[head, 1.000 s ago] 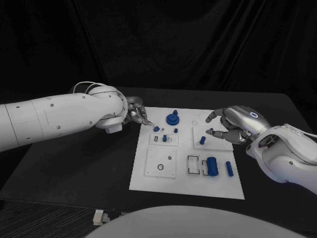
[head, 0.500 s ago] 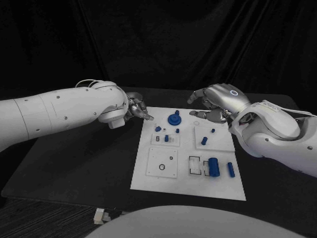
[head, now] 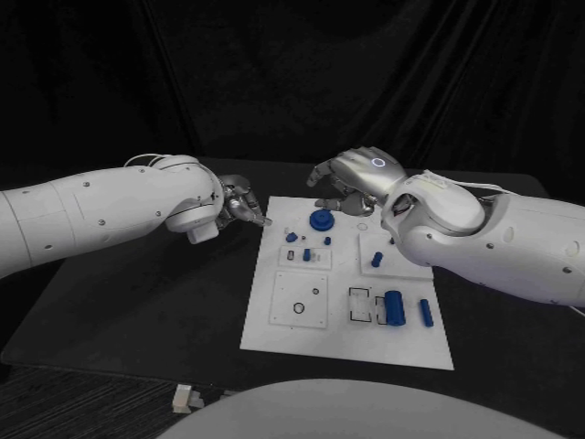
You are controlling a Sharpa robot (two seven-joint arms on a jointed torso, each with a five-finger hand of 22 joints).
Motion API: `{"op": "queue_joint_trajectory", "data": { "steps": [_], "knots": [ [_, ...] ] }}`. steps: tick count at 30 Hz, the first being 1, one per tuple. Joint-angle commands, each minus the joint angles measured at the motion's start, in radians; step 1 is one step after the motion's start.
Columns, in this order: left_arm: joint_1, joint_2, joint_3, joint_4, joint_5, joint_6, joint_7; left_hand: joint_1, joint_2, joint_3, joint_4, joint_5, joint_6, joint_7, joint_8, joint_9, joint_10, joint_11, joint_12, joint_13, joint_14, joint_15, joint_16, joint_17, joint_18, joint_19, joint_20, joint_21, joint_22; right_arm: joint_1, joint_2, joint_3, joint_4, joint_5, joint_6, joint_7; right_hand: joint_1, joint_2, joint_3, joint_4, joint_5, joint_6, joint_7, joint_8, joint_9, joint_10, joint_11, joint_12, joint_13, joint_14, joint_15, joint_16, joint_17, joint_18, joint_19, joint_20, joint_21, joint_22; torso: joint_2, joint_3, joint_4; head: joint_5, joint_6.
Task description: Assemble the parts on the task board
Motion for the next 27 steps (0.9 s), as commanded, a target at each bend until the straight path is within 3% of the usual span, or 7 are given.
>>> {"op": "queue_joint_trajectory", "data": {
  "steps": [1, 8, 11, 14, 19, 21, 27],
  "knots": [
    [-0.001, -0.034, 0.001, 0.034, 0.017, -0.054, 0.032, 0.014, -0.002, 0.0, -0.005, 0.02, 0.008, -0.003, 0.005, -0.01, 0.01, 0.0, 0.003, 0.106, 0.058, 0.002, 0.004, 0.165, 0.01, 0.008, -0.003, 0.004, 0.191, -0.015, 0.049, 0.0, -0.056, -0.014, 0.055, 0.058, -0.009, -0.009, -0.008, 0.0, -0.011, -0.002, -0.013, -0.018, -0.003, 0.103, -0.012, 0.003, 0.263, 0.105, -0.012, 0.006, 0.263, -0.02, 0.085, -0.01, 0.011, 0.249, -0.001, 0.0023, -0.0059, 0.009, 0.0],
    [-0.001, -0.142, 0.001, 0.128, 0.018, -0.126, 0.113, 0.061, -0.009, 0.012, -0.016, 0.075, 0.017, -0.005, 0.017, -0.039, 0.01, -0.003, 0.004, 0.106, 0.057, 0.0, 0.003, 0.163, 0.01, 0.007, -0.004, 0.006, 0.191, -0.064, 0.187, 0.0, -0.229, -0.014, 0.135, 0.108, -0.019, -0.013, -0.015, 0.002, -0.03, 0.007, -0.015, -0.037, -0.004, 0.103, -0.015, 0.003, 0.263, 0.105, -0.016, 0.006, 0.263, -0.023, 0.089, -0.016, 0.02, 0.252, -0.001, 0.0018, 0.0003, 0.007, 0.0],
    [-0.001, -0.186, 0.001, 0.166, 0.018, -0.154, 0.15, 0.075, -0.011, 0.017, -0.021, 0.082, 0.022, -0.007, 0.021, -0.044, 0.013, -0.004, 0.007, 0.109, 0.059, -0.001, 0.005, 0.165, 0.009, 0.009, -0.005, 0.009, 0.192, -0.085, 0.234, 0.0, -0.292, -0.014, 0.169, 0.129, -0.002, -0.009, -0.007, -0.014, 0.03, 0.021, -0.01, -0.054, -0.003, 0.103, -0.011, 0.003, 0.263, 0.105, -0.016, 0.006, 0.263, -0.025, 0.092, -0.017, 0.028, 0.254, 0.0, 0.0015, -0.0009, 0.012, 0.0],
    [-0.001, -0.213, 0.001, 0.188, 0.018, -0.168, 0.171, 0.088, -0.012, 0.021, -0.024, 0.088, 0.028, -0.008, 0.028, -0.048, 0.012, -0.006, 0.006, 0.108, 0.058, -0.002, 0.003, 0.162, 0.009, 0.008, -0.006, 0.008, 0.192, -0.097, 0.264, 0.0, -0.332, -0.014, 0.201, 0.136, 0.008, -0.011, -0.004, -0.028, 0.065, 0.032, -0.002, -0.066, -0.001, 0.103, -0.005, 0.003, 0.263, 0.105, -0.014, 0.006, 0.263, -0.026, 0.094, -0.016, 0.031, 0.256, -0.001, 0.0017, -0.0021, 0.02, 0.0],
    [-0.001, -0.234, 0.001, 0.204, 0.018, -0.178, 0.192, 0.091, -0.011, 0.022, -0.024, 0.089, 0.029, -0.008, 0.029, -0.049, 0.01, -0.006, 0.003, 0.104, 0.057, -0.002, 0.002, 0.161, 0.009, 0.008, -0.006, 0.009, 0.192, -0.113, 0.302, 0.001, -0.381, -0.015, 0.246, 0.138, 0.018, -0.013, 0.0, -0.043, 0.096, 0.038, 0.003, -0.076, 0.005, 0.103, 0.0, 0.003, 0.263, 0.105, -0.012, 0.006, 0.263, -0.027, 0.095, -0.015, 0.035, 0.257, -0.001, 0.0011, 0.0001, 0.026, 0.0],
    [-0.001, -0.238, 0.001, 0.206, 0.018, -0.179, 0.199, 0.091, -0.011, 0.022, -0.024, 0.089, 0.029, -0.008, 0.029, -0.049, 0.01, -0.006, 0.003, 0.104, 0.057, -0.002, 0.002, 0.161, 0.009, 0.008, -0.006, 0.009, 0.192, -0.118, 0.315, 0.001, -0.397, -0.015, 0.259, 0.137, 0.022, -0.015, 0.004, -0.052, 0.128, 0.049, 0.004, -0.076, 0.014, 0.103, 0.002, 0.003, 0.263, 0.105, -0.012, 0.006, 0.263, -0.027, 0.096, -0.014, 0.036, 0.257, 0.0, 0.0004, 0.0014, 0.027, 0.0],
    [-0.001, -0.243, 0.001, 0.211, 0.018, -0.179, 0.21, 0.095, -0.011, 0.024, -0.024, 0.092, 0.032, -0.009, 0.031, -0.051, 0.009, -0.006, 0.002, 0.103, 0.057, -0.002, 0.001, 0.16, 0.009, 0.008, -0.007, 0.008, 0.192, -0.127, 0.338, 0.001, -0.425, -0.023, 0.292, 0.124, 0.021, -0.02, 0.002, -0.056, 0.133, 0.047, 0.003, -0.079, 0.019, 0.103, 0.001, 0.003, 0.263, 0.105, -0.013, 0.006, 0.263, -0.027, 0.096, -0.014, 0.036, 0.257, 0.0, -0.0016, 0.0034, 0.023, 0.0]
  ]
}}
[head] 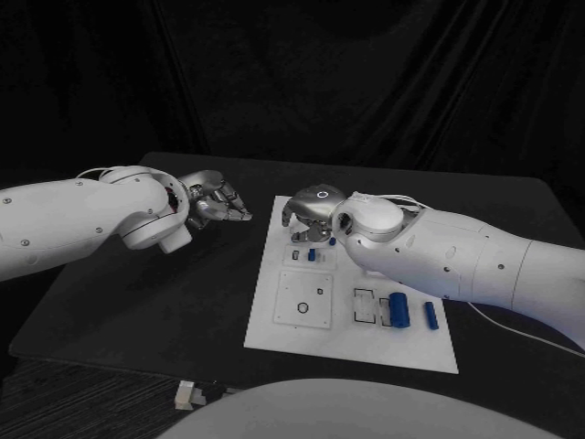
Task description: Assemble the parts on the task board
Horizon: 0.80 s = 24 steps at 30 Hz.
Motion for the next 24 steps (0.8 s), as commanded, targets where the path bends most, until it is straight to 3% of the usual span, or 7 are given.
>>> {"op": "queue_joint_trajectory", "data": {
  "steps": [1, 5, 9, 18, 24],
  "knots": [
    [-0.001, -0.001, 0.001, 0.006, 0.009, -0.022, 0.049, 0.012, 0.0, 0.003, -0.004, 0.006, 0.009, -0.001, 0.006, -0.001, 0.004, -0.001, -0.006, 0.102, 0.057, -0.002, 0.002, 0.159, 0.009, 0.005, -0.003, 0.003, 0.192, -0.005, 0.006, 0.001, -0.013, -0.021, 0.062, -0.004, 0.0, -0.005, -0.003, -0.006, -0.001, -0.004, -0.003, -0.009, 0.007, 0.104, 0.003, 0.003, 0.263, 0.105, -0.006, 0.006, 0.263, -0.011, 0.093, -0.003, 0.005, 0.257, 0.0, -0.0022, 0.0021, -0.001, 0.0],
    [-0.001, -0.001, 0.001, 0.005, 0.009, -0.017, 0.049, 0.013, 0.001, 0.004, -0.003, 0.007, 0.011, -0.001, 0.008, -0.002, 0.004, -0.001, -0.007, 0.101, 0.056, -0.003, 0.001, 0.158, 0.009, 0.005, -0.004, 0.004, 0.192, -0.008, 0.011, 0.001, -0.024, -0.03, 0.072, -0.018, -0.016, -0.011, -0.011, -0.003, -0.029, -0.014, -0.005, -0.012, 0.024, 0.104, 0.0, 0.003, 0.263, 0.105, -0.005, 0.006, 0.263, -0.011, 0.093, -0.003, 0.005, 0.257, -0.002, -0.0021, -0.0004, 0.002, 0.0],
    [-0.001, 0.002, 0.001, 0.003, 0.009, -0.011, 0.049, 0.013, 0.001, 0.004, -0.003, 0.007, 0.011, -0.001, 0.008, -0.002, 0.004, -0.001, -0.007, 0.101, 0.056, -0.003, 0.001, 0.158, 0.009, 0.005, -0.004, 0.003, 0.192, -0.01, 0.014, 0.001, -0.033, -0.041, 0.08, -0.03, -0.019, -0.012, -0.012, -0.003, -0.029, -0.017, -0.005, -0.013, 0.029, 0.104, -0.001, 0.003, 0.263, 0.105, -0.004, 0.006, 0.263, -0.01, 0.092, -0.002, 0.004, 0.256, -0.001, -0.0027, -0.0015, 0.002, 0.0],
    [-0.001, 0.01, 0.001, -0.002, 0.009, 0.0, 0.046, 0.013, 0.003, 0.004, -0.001, 0.007, 0.012, -0.001, 0.009, -0.003, 0.003, -0.001, -0.008, 0.1, 0.056, -0.003, 0.001, 0.158, 0.009, 0.005, -0.004, 0.003, 0.191, -0.018, 0.025, 0.001, -0.062, -0.053, 0.067, -0.038, -0.016, -0.005, -0.002, -0.02, 0.055, -0.024, -0.004, -0.004, 0.082, 0.104, 0.001, 0.003, 0.263, 0.105, -0.004, 0.006, 0.263, -0.01, 0.091, -0.001, 0.002, 0.255, -0.002, 0.0018, -0.0055, 0.006, 0.0],
    [-0.001, 0.015, 0.001, -0.004, 0.009, 0.004, 0.045, 0.013, 0.004, 0.005, 0.0, 0.007, 0.012, -0.001, 0.01, -0.003, 0.003, -0.001, -0.008, 0.1, 0.056, -0.003, 0.001, 0.158, 0.009, 0.005, -0.004, 0.003, 0.191, -0.024, 0.032, 0.001, -0.077, -0.065, 0.052, -0.048, -0.016, -0.006, -0.001, -0.022, 0.059, -0.026, -0.004, -0.005, 0.086, 0.104, 0.0, 0.003, 0.263, 0.105, -0.004, 0.006, 0.263, -0.009, 0.09, -0.001, 0.0, 0.254, -0.002, 0.0017, -0.006, 0.01, 0.0]
  ]
}}
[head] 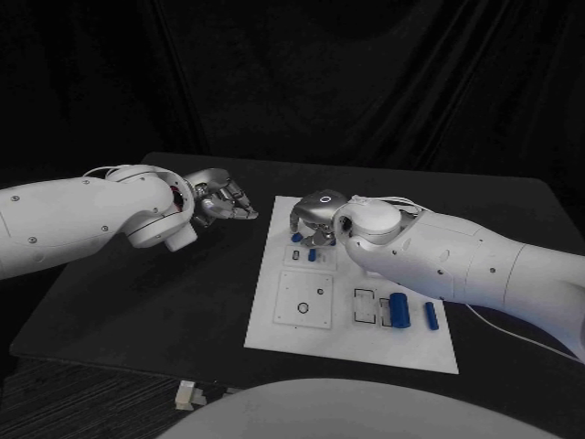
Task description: Assemble the parts on the task board
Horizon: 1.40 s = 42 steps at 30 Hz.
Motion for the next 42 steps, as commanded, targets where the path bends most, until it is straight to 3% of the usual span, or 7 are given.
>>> {"op": "queue_joint_trajectory", "data": {
  "steps": [1, 9, 20, 28, 34, 42],
  "knots": [
    [-0.001, 0.004, 0.001, 0.0, 0.009, 0.008, 0.018, 0.009, 0.0, 0.005, 0.0, 0.003, 0.005, -0.001, 0.005, -0.001, 0.005, -0.003, -0.003, 0.1, 0.056, -0.003, 0.001, 0.158, 0.01, 0.005, -0.004, 0.003, 0.191, -0.004, 0.004, 0.001, -0.009, -0.026, -0.01, -0.032, -0.003, 0.007, 0.001, -0.008, 0.008, -0.006, 0.0, 0.003, 0.004, 0.104, 0.0, 0.003, 0.264, 0.105, -0.004, 0.006, 0.263, -0.009, 0.09, -0.001, 0.0, 0.255, 0.0, 0.0004, -0.0004, 0.001, 0.0],
    [-0.001, 0.011, 0.001, -0.005, 0.009, 0.012, 0.016, 0.009, 0.003, 0.006, 0.003, 0.002, 0.006, -0.001, 0.006, -0.002, 0.005, -0.003, -0.003, 0.1, 0.056, -0.003, 0.001, 0.158, 0.009, 0.005, -0.004, 0.003, 0.191, -0.01, 0.022, 0.001, -0.04, -0.029, -0.025, -0.035, -0.003, 0.009, 0.003, -0.011, 0.015, -0.01, 0.0, 0.003, 0.012, 0.104, 0.0, 0.003, 0.264, 0.105, -0.004, 0.006, 0.263, -0.009, 0.089, -0.001, -0.002, 0.254, 0.0, -0.0001, 0.0021, -0.002, 0.0],
    [-0.004, 0.018, 0.001, -0.012, 0.009, 0.023, 0.014, 0.009, 0.005, 0.007, 0.005, 0.002, 0.007, -0.002, 0.008, -0.003, 0.004, -0.003, -0.004, 0.099, 0.055, -0.003, 0.0, 0.156, 0.01, 0.005, -0.004, 0.003, 0.191, -0.023, 0.039, 0.001, -0.063, -0.029, -0.022, -0.028, -0.02, 0.017, 0.003, -0.007, 0.002, -0.005, 0.0, 0.01, 0.035, 0.104, 0.0, 0.003, 0.264, 0.105, -0.001, 0.006, 0.263, -0.008, 0.087, 0.0, -0.004, 0.253, 0.0, -0.0009, 0.0008, 0.0, 0.0],
    [-0.007, 0.023, 0.001, -0.018, 0.009, 0.03, 0.015, 0.009, 0.007, 0.007, 0.006, 0.002, 0.007, -0.002, 0.008, -0.004, 0.004, -0.003, -0.004, 0.098, 0.055, -0.003, 0.0, 0.156, 0.01, 0.004, -0.004, 0.002, 0.191, -0.027, 0.046, 0.001, -0.078, -0.029, -0.012, -0.025, -0.034, 0.027, 0.014, -0.006, 0.045, -0.02, 0.003, -0.007, 0.046, 0.104, 0.002, 0.003, 0.264, 0.105, 0.001, 0.006, 0.263, -0.008, 0.088, 0.003, -0.003, 0.253, 0.0, -0.0007, 0.0017, 0.001, 0.0],
    [-0.008, 0.028, 0.001, -0.023, 0.009, 0.034, 0.016, 0.01, 0.008, 0.008, 0.007, 0.001, 0.007, -0.002, 0.009, -0.005, 0.004, -0.003, -0.004, 0.098, 0.055, -0.003, -0.001, 0.156, 0.01, 0.004, -0.004, 0.002, 0.191, -0.028, 0.047, 0.001, -0.087, -0.029, -0.013, -0.019, -0.045, 0.031, 0.037, -0.011, 0.105, 0.041, 0.009, -0.006, 0.054, 0.104, 0.008, 0.003, 0.264, 0.105, 0.005, 0.006, 0.263, -0.008, 0.087, 0.008, -0.004, 0.253, 0.0, -0.0006, 0.0014, 0.001, 0.0],
    [-0.011, 0.035, 0.001, -0.029, 0.009, 0.039, 0.02, 0.01, 0.009, 0.009, 0.008, 0.001, 0.007, -0.002, 0.009, -0.005, 0.003, -0.004, -0.006, 0.096, 0.055, -0.003, -0.001, 0.154, 0.01, 0.003, -0.004, 0.0, 0.19, -0.029, 0.037, 0.001, -0.079, -0.025, -0.053, 0.003, -0.055, 0.034, 0.056, -0.024, 0.117, 0.137, 0.004, 0.017, 0.08, 0.104, 0.007, 0.003, 0.264, 0.105, 0.003, 0.006, 0.263, -0.008, 0.087, 0.006, -0.004, 0.253, 0.0, -0.0006, 0.0017, 0.004, 0.0]
  ]
}}
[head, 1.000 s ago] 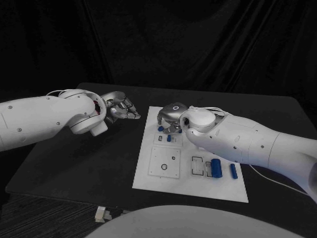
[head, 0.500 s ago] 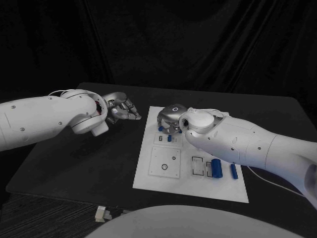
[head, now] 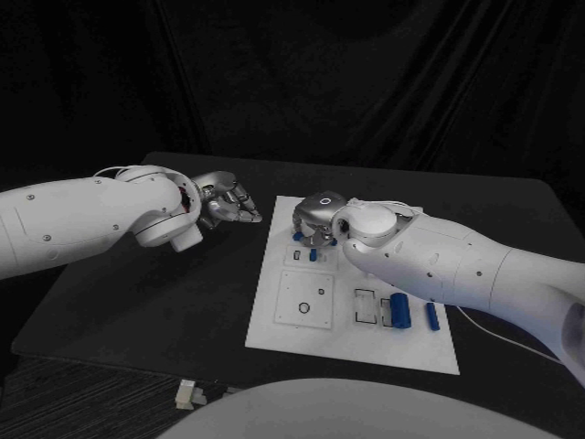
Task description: Assemble the parts on the task board
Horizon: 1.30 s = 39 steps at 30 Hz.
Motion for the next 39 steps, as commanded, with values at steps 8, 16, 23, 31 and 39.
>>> {"op": "queue_joint_trajectory", "data": {
  "steps": [8, 16, 23, 31, 39],
  "knots": [
    [-0.007, 0.014, 0.001, -0.009, 0.008, 0.014, 0.037, -0.004, 0.002, -0.004, 0.015, -0.016, 0.003, 0.0, 0.008, -0.009, -0.001, -0.002, -0.009, 0.091, 0.052, -0.002, -0.005, 0.15, 0.011, -0.001, -0.004, -0.006, 0.189, -0.003, -0.038, -0.001, 0.046, 0.026, -0.165, 0.044, -0.022, 0.0, 0.007, -0.01, -0.006, 0.065, -0.01, 0.025, 0.035, 0.104, 0.01, 0.003, 0.263, 0.105, 0.005, 0.006, 0.263, -0.008, 0.089, 0.005, -0.004, 0.253, 0.0, 0.0009, -0.0006, 0.004, 0.0],
    [-0.01, 0.023, 0.001, -0.015, 0.008, 0.018, 0.078, -0.066, 0.005, -0.038, 0.022, -0.089, -0.008, 0.004, 0.014, -0.035, -0.011, 0.002, -0.018, 0.079, 0.047, 0.002, -0.01, 0.142, 0.013, -0.008, 0.0, -0.016, 0.186, 0.014, -0.083, -0.001, 0.115, 0.095, -0.338, 0.061, -0.027, -0.002, 0.006, -0.013, 0.003, 0.086, -0.009, 0.031, 0.047, 0.104, 0.015, 0.003, 0.263, 0.105, 0.011, 0.006, 0.263, -0.009, 0.089, 0.008, -0.004, 0.254, -0.001, 0.0011, -0.0014, 0.007, 0.0],
    [-0.012, 0.032, 0.001, -0.019, 0.008, 0.021, 0.146, -0.114, -0.001, -0.078, 0.023, -0.106, -0.036, 0.013, 0.004, -0.061, -0.03, 0.01, -0.038, 0.056, 0.042, 0.009, -0.012, 0.137, 0.015, -0.016, 0.005, -0.027, 0.183, 0.048, -0.138, -0.001, 0.205, 0.159, -0.386, 0.044, -0.031, -0.003, 0.006, -0.012, 0.009, 0.094, -0.006, 0.032, 0.053, 0.104, 0.018, 0.003, 0.263, 0.105, 0.015, 0.006, 0.263, -0.008, 0.089, 0.012, -0.004, 0.253, -0.001, 0.0015, -0.0018, 0.004, 0.0],
    [-0.014, 0.045, 0.001, -0.019, 0.008, 0.028, 0.201, -0.202, 0.007, -0.173, 0.022, -0.214, -0.037, 0.015, 0.009, -0.093, -0.036, 0.014, -0.04, 0.05, 0.038, 0.014, -0.012, 0.135, 0.017, -0.022, 0.012, -0.034, 0.181, 0.057, -0.173, -0.001, 0.28, 0.174, -0.356, 0.027, -0.034, -0.005, 0.005, -0.011, 0.009, 0.091, -0.004, 0.029, 0.054, 0.104, 0.02, 0.003, 0.263, 0.105, 0.017, 0.006, 0.263, -0.008, 0.088, 0.013, -0.006, 0.253, -0.001, 0.0013, -0.0021, -0.001, 0.0],
    [-0.017, 0.057, 0.001, -0.022, 0.008, 0.019, 0.244, -0.218, 0.017, -0.209, 0.021, -0.258, -0.034, 0.014, 0.015, -0.101, -0.037, 0.014, -0.04, 0.048, 0.037, 0.015, -0.012, 0.134, 0.017, -0.023, 0.013, -0.035, 0.181, 0.056, -0.187, -0.001, 0.315, 0.165, -0.342, 0.024, -0.034, -0.005, 0.005, -0.011, 0.008, 0.091, -0.003, 0.028, 0.054, 0.104, 0.02, 0.003, 0.263, 0.105, 0.018, 0.006, 0.263, -0.008, 0.088, 0.013, -0.007, 0.253, -0.001, 0.0011, -0.0015, 0.0, 0.0]
  ]
}}
